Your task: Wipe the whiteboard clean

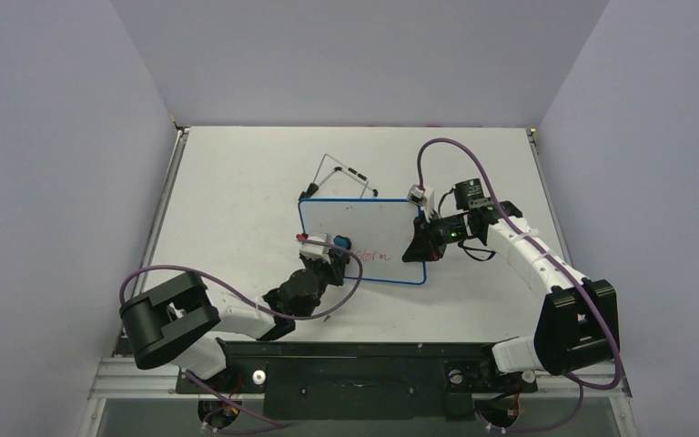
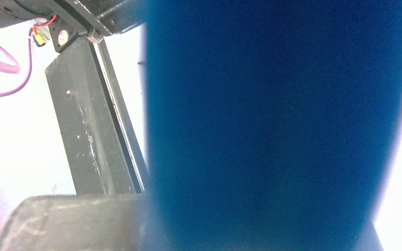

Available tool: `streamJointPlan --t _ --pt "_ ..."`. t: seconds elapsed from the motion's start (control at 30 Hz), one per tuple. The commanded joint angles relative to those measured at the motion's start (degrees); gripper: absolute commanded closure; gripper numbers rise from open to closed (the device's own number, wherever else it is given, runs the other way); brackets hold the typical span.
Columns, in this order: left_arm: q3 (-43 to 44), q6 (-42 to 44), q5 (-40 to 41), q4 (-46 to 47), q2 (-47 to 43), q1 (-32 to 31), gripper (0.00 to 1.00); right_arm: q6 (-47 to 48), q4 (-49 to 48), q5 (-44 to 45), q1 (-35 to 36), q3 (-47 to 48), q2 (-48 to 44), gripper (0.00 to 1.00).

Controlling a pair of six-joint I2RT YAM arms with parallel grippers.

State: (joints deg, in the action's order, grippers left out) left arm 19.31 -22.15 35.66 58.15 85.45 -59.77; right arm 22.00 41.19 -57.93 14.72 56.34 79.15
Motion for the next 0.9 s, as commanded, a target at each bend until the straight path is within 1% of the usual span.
streamJointPlan --t 0.0,0.1,0.2,0.3,0.47,0.63,0.7,0.87 --pt "2.97 1.22 -1.12 -4.02 -4.75 2.21 1.0 1.69 2.48 0.3 0.86 -0.05 -1.19 1.0" --pt "0.53 -2.39 -4.11 -5.35 -5.56 6.68 1.0 1.73 2.44 0.27 0.84 -0.04 -1.32 1.0" --pt "-1.6 -4.6 -4.63 -4.85 -5.58 7.8 1.0 1.69 2.47 0.27 0.88 -0.05 -1.44 1.0" --pt "-2.86 -5.26 -3.66 -4.13 -4.74 5.97 1.0 1.73 2.44 0.4 0.83 -0.08 -1.3 1.0" --pt "-0.47 -2.74 -0.85 -3.05 -2.78 -0.89 1.0 1.73 2.43 0.45 0.83 -0.04 -1.21 1.0" --pt "3.56 1.14 -1.37 -4.85 -2.57 -1.94 1.0 1.75 2.42 0.45 0.84 -0.1 -1.25 1.0" --pt "4.82 2.1 -2.65 -6.0 -3.21 -0.87 1.0 1.76 2.47 0.45 0.85 -0.07 -1.25 1.0" --pt "4.18 1.74 -5.59 -5.57 -4.45 5.45 1.0 1.73 2.46 0.37 0.84 -0.08 -1.37 1.0"
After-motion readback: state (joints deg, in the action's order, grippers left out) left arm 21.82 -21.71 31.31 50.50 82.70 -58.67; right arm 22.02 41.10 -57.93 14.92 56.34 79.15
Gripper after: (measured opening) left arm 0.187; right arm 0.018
